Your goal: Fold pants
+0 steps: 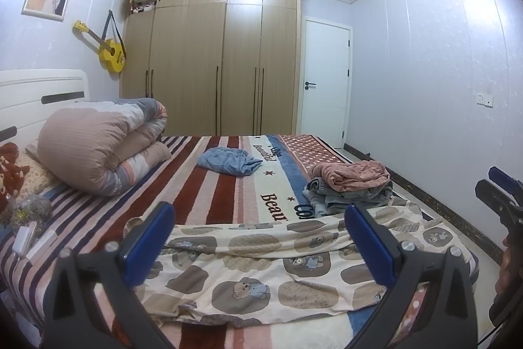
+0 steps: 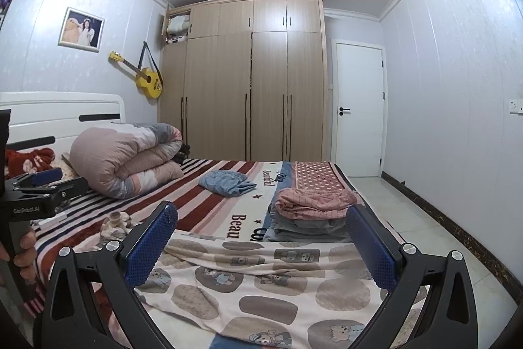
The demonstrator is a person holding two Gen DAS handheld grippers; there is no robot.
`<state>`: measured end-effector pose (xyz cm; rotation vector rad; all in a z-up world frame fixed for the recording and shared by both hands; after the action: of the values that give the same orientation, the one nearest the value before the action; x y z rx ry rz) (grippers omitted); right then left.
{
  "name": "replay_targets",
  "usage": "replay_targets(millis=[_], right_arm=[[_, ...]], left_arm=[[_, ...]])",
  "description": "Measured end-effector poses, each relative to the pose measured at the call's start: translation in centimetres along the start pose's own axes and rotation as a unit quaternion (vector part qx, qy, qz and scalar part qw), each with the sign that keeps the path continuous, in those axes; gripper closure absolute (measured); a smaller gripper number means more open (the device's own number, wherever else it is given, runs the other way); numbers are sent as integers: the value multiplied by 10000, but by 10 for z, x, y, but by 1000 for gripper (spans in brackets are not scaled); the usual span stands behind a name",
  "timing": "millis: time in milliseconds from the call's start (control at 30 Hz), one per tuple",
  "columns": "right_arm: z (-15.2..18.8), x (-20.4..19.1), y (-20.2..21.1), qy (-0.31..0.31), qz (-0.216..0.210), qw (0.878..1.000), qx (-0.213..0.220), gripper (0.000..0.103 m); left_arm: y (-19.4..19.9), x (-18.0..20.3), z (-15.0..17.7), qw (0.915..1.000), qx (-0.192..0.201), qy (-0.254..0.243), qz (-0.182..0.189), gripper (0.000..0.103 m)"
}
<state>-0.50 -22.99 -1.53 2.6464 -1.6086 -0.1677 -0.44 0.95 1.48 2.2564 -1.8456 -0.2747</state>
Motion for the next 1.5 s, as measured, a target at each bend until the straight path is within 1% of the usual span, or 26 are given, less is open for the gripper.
replay_targets(millis=[700,1500], right_arm=[[3,-3,1,46,0,10000,-19,1],[5,-2,1,-56,-17,10000,-9,1]], left_arm=[[0,-1,5,10000,-33,-7,22,1],[-2,0,9,10000,-64,-38,39,1]])
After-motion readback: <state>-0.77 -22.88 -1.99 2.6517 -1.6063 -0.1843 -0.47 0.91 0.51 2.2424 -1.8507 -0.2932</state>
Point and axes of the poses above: each gripper's, at about its wrist camera, not at the fingertips, and y roughly against the way its jaws point, x to its right, z to its underside, the point moved 1 cm from there along -y, roughly the way its jaws point, and after that the axes turned 12 degrees about -z, right-handed, at the moved point
